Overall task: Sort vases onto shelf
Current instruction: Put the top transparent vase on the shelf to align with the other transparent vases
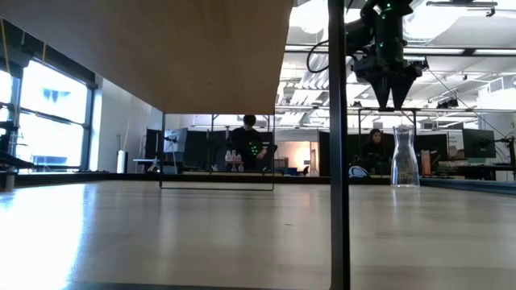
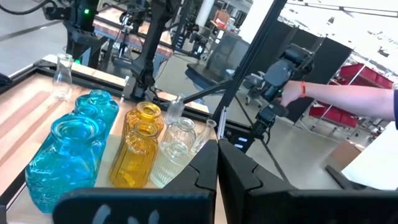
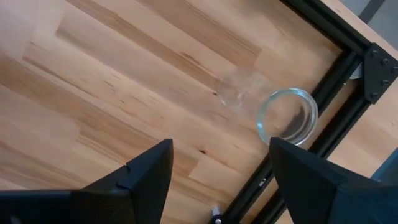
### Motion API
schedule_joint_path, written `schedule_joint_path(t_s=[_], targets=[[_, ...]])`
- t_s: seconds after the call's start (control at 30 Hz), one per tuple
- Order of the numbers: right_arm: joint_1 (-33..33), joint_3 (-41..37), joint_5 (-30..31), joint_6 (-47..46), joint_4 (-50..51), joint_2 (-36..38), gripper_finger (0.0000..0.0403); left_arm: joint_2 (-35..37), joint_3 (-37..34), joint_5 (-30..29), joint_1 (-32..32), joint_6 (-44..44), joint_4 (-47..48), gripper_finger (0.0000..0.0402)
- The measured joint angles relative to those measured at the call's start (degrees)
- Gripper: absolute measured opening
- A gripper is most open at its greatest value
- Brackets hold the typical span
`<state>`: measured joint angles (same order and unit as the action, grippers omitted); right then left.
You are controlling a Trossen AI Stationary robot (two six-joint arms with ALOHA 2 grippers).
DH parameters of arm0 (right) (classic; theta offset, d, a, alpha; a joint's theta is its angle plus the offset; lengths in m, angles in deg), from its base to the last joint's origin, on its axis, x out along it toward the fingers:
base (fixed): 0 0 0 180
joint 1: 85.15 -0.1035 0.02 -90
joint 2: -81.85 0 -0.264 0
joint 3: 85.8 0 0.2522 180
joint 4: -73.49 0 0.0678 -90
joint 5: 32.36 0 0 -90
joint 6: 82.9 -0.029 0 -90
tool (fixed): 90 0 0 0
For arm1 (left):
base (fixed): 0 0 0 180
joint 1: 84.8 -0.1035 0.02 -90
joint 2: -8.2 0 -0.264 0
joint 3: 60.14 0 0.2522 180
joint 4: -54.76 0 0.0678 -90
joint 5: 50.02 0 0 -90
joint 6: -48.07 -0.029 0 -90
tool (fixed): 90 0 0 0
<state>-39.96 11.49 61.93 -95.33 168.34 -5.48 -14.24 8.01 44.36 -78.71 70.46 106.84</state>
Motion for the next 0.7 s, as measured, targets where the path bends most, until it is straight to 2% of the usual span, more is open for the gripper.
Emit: schedule_joint_path(t_s=[0.7], targets=[[3.98,-0.02,-1.75,0.44,-1.55,-3.15,0.0243,0.00,0.00,-0.09,0.00,0.00,-0.03,0.0000]])
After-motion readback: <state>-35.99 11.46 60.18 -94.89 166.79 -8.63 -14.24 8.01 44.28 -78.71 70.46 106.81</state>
